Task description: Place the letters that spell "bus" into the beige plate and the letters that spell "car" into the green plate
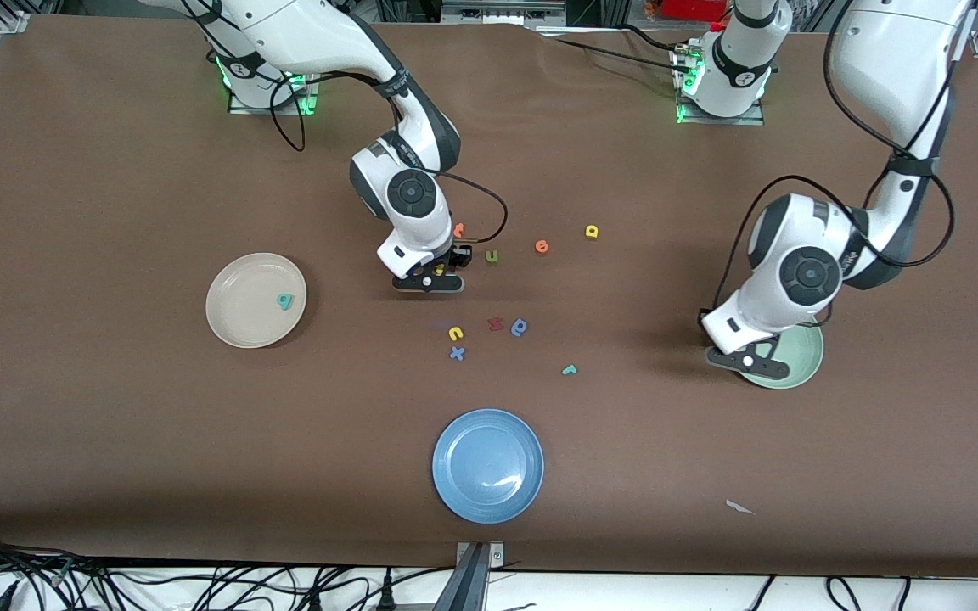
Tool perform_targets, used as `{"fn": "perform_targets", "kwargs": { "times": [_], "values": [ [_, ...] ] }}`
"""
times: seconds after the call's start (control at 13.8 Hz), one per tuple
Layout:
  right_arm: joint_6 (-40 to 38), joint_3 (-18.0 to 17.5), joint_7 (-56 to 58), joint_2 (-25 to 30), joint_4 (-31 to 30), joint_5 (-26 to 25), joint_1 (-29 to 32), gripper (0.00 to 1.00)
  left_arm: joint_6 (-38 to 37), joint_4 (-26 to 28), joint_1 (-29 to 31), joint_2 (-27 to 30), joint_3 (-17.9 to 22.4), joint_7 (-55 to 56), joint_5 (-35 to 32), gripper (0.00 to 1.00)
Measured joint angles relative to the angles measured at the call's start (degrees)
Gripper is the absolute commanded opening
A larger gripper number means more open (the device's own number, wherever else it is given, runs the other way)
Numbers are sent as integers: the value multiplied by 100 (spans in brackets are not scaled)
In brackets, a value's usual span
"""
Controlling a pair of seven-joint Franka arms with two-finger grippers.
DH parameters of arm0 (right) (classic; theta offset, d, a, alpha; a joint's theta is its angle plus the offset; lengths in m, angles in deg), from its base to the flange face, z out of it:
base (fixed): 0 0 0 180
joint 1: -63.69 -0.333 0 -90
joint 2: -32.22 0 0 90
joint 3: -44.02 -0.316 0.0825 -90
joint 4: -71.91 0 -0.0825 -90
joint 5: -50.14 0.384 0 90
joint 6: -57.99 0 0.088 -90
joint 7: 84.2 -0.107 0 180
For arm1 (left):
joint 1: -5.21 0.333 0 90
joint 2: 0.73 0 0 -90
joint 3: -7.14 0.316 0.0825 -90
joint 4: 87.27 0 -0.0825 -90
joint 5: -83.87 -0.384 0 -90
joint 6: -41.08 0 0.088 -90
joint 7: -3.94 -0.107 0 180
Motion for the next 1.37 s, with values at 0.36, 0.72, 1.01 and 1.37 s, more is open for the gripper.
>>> {"fn": "perform_targets", "kwargs": {
  "times": [0.36, 0.72, 1.01, 1.37],
  "values": [
    [3, 21, 6, 10, 14, 0, 1, 2, 585, 431, 585, 37, -10, -270, -325, 99],
    [-1054, 727, 435, 470, 79, 0, 19, 2, 489, 450, 676, 72, -201, -491, -325, 100],
    [-1484, 1940, 2047, 913, -383, 3, 55, 2, 406, 498, 674, 84, -914, 415, -324, 100],
    [-1327, 2734, 3790, 1003, -1147, 4, 488, 47, 402, 1050, 655, 216, -2096, 1823, -324, 100]
  ]
}}
